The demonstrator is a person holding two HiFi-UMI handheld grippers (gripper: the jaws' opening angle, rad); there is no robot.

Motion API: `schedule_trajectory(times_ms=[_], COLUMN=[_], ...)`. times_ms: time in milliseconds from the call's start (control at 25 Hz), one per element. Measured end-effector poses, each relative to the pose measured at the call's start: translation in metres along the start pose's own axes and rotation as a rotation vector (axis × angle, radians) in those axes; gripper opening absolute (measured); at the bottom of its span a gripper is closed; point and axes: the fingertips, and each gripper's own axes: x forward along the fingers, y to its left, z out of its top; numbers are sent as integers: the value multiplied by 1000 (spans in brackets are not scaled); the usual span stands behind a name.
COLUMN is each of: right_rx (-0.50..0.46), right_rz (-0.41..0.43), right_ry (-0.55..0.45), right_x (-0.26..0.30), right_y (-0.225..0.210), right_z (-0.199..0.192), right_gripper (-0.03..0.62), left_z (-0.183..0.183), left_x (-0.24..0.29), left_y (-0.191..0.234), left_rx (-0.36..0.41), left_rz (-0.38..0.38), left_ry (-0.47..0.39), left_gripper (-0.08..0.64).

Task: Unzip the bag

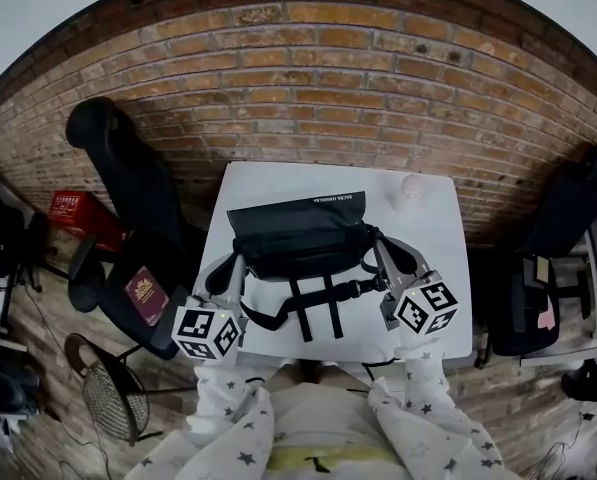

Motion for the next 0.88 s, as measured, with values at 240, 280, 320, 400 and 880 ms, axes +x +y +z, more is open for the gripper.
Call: schedule_trajectory(times_ms=[240, 280, 320, 400, 880], right_rx=[19, 28, 35, 37, 11], right_rz=[7, 8, 8, 6, -6], right_ry=[-56, -67, -77, -93, -151], right_x=[-6, -7, -8, -10, -16], right_y=[5, 5, 5, 5, 7], right_z=[16, 19, 22, 27, 42], right_gripper=[8, 8, 8, 8, 8], left_z=[13, 16, 19, 25, 39], left_x=[-7, -9, -10, -12, -18], left_y=[-7, -7, -7, -6, -3], left_rx=[20, 24, 27, 31, 62], left_rz=[16, 20, 24, 30, 55], left_ry=[-27, -34, -41, -55, -92], left_gripper=[-2, -2, -2, -2, -2])
